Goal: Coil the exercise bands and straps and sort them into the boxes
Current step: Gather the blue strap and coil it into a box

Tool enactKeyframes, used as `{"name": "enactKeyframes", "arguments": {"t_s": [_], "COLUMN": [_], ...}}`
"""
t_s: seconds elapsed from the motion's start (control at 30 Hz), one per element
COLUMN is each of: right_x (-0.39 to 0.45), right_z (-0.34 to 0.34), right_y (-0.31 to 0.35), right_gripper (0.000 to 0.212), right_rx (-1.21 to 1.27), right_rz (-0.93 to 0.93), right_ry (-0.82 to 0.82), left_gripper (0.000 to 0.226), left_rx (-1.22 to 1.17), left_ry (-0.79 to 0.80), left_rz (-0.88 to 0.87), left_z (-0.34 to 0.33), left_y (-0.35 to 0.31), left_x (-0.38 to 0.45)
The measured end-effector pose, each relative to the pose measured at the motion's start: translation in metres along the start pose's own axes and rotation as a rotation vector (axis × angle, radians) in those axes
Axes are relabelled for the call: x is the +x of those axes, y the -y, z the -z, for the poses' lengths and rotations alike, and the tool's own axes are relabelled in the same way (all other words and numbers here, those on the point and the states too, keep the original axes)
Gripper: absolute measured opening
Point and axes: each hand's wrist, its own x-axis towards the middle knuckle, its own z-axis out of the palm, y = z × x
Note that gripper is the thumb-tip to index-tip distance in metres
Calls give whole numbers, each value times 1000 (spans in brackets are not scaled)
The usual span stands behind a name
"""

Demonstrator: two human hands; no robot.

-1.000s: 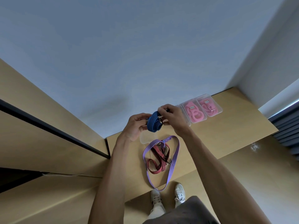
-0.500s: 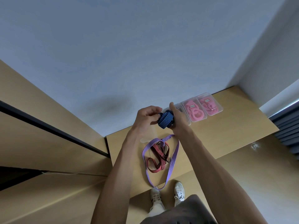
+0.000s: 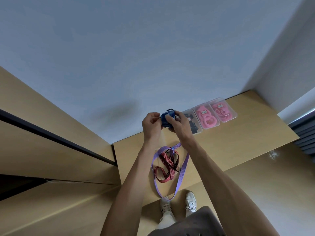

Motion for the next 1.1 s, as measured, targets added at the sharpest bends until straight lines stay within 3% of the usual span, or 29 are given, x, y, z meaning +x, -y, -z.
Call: {"name": "enactKeyframes", "arguments": {"t_s": [0.17,0.3,0.47,0.57,0.67,0.8,0.93,1.1], "right_x": [5,6,9,12,14,23,29,32], "right_z": [10,16,5,1,0,5,15,3], "right_y": [-9,-14,-30,-47,-57,-64,-57,-41], "right_gripper": [22,43,18,32,28,30,20,32], "right_rx": [-31,-10,-33,-104,-162,-151,-260,-305], "right_rz": [9,-67,-80,-102,-133,-143,-1,102], "right_ry": [35,-7,-121,-73,-8,-17,32,55], "left_gripper": [36,45,41,43,46,39,34,40], "left_rx": [197,320,443,457,435,305,138,105], "left_ry": [59,124,24,-85,-132,-36,197,293], "left_rz": [-152,-228,-197,-164,-131,-39,113,57], "left_z": [1,1,-4,-3,-2,3,15,23], "left_y": [16,18,36,55,69,78,75,53], "left_x": [-2,-2,-6,-10,-10,2,15,27]}}
